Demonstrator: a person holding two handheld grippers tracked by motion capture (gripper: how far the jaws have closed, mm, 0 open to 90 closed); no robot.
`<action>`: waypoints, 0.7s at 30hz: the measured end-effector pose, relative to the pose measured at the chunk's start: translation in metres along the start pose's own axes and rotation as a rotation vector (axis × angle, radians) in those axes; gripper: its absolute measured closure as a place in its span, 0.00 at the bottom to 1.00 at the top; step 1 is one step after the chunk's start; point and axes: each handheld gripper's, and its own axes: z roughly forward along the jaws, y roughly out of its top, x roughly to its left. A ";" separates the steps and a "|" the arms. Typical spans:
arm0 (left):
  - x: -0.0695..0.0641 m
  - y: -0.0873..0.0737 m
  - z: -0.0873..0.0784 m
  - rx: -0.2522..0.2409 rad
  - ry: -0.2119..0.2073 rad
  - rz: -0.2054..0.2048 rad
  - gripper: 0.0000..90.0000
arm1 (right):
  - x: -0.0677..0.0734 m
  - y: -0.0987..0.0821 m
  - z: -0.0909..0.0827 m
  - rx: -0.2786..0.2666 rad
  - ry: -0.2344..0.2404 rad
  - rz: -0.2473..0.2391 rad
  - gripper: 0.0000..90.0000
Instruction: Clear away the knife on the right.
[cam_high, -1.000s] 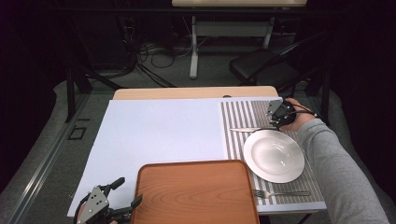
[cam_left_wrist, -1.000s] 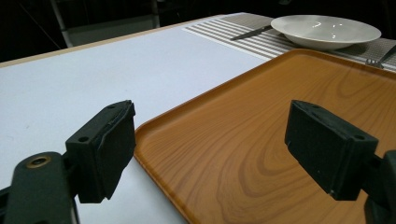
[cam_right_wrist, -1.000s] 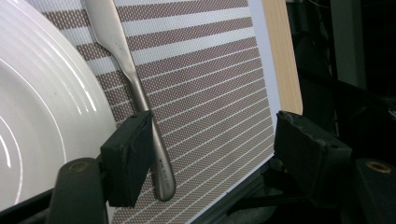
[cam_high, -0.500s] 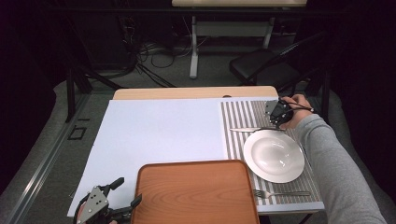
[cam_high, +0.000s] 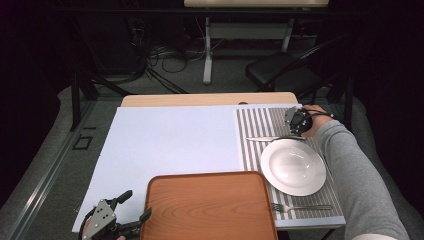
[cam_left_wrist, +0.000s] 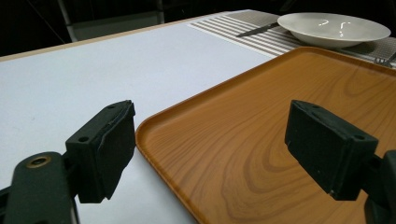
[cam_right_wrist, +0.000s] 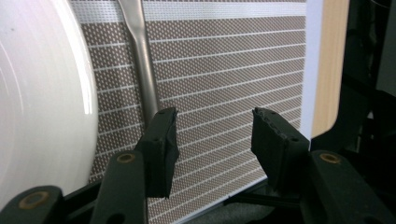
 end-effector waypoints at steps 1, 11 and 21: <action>0.000 0.000 0.000 0.000 0.000 0.000 0.18 | -0.001 0.001 0.001 -0.001 0.002 -0.023 0.58; -0.001 0.000 0.000 0.007 0.003 0.004 0.18 | 0.002 0.012 0.015 -0.007 0.083 -0.055 0.56; -0.001 -0.001 0.000 0.008 0.000 0.002 0.18 | 0.000 0.012 0.020 -0.037 0.135 -0.074 0.52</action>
